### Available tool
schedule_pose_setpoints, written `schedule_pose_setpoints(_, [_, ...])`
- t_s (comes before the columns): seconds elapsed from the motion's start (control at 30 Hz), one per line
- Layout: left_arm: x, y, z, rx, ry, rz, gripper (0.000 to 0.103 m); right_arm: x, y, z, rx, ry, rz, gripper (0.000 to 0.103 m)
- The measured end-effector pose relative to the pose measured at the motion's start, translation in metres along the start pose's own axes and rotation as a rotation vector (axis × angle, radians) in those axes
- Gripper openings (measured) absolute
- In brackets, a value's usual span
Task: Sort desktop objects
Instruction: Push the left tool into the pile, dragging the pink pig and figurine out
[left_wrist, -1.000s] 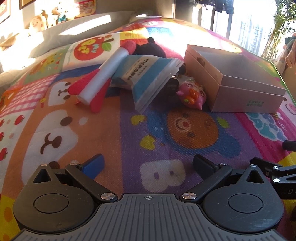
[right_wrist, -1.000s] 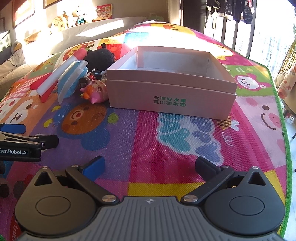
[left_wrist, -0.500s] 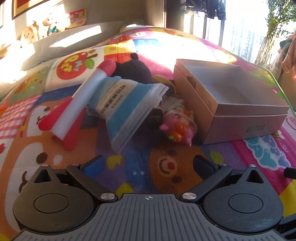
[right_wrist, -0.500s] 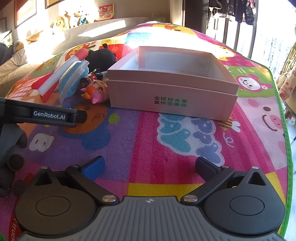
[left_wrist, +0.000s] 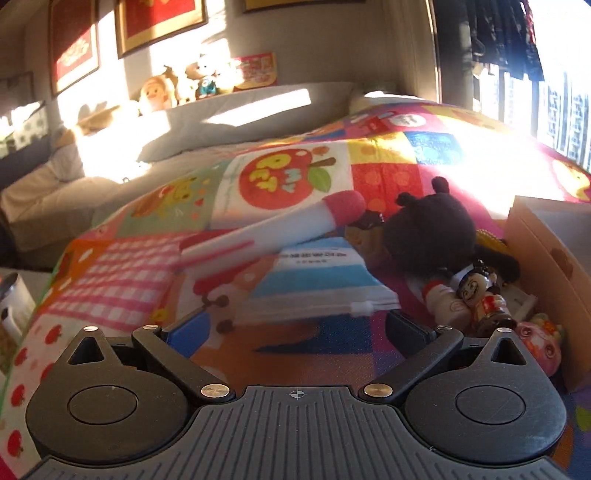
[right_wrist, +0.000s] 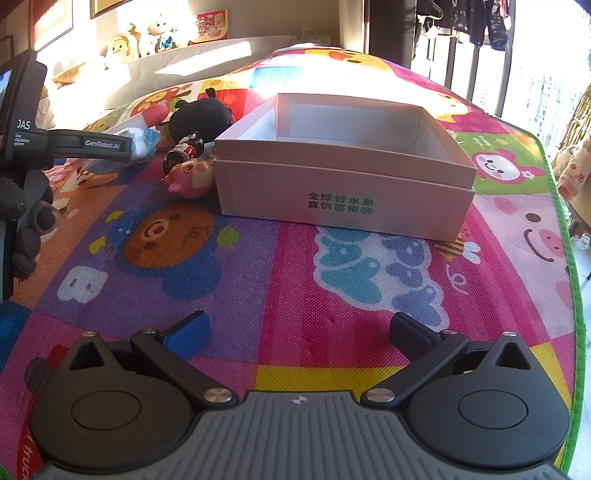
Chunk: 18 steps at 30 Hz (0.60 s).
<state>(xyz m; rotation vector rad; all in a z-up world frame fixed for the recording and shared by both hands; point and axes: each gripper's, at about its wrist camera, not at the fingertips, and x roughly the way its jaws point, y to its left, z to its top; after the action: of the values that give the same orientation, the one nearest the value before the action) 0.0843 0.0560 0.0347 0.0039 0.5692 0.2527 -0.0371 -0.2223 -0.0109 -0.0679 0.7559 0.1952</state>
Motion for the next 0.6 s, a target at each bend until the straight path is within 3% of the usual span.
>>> schedule_pose_setpoints(0.1, [-0.017,0.0,-0.003,-0.027,-0.021,-0.199,0.102,0.0,0.0,0.0,-0.001,-0.001,0.0,0.103])
schedule_pose_setpoints(0.13, [-0.021,-0.006,-0.004,-0.019,-0.025,-0.259,0.093,0.0,0.0,0.0,0.0,-0.002,0.0,0.103])
schedule_pose_setpoints(0.17, [-0.022,-0.014,-0.004,-0.004,-0.017,-0.306,0.069,0.0,0.0,0.0,0.0,-0.003,-0.001,0.103])
schedule_pose_setpoints(0.2, [-0.02,-0.023,-0.004,0.008,0.005,-0.344,0.059,0.0,0.0,0.0,0.0,-0.003,-0.002,0.103])
schedule_pose_setpoints(0.23, [-0.017,-0.031,-0.005,0.009,0.025,-0.376,0.058,0.0,0.001,0.0,0.0,-0.004,-0.003,0.103])
schedule_pose_setpoints(0.37, [0.006,-0.052,-0.001,-0.013,0.056,-0.398,0.067,0.0,0.0,0.0,0.0,-0.004,-0.002,0.103])
schedule_pose_setpoints(0.6, [0.044,-0.063,0.005,-0.046,0.171,-0.382,0.055,-0.001,0.0,0.0,0.002,-0.007,-0.002,0.103])
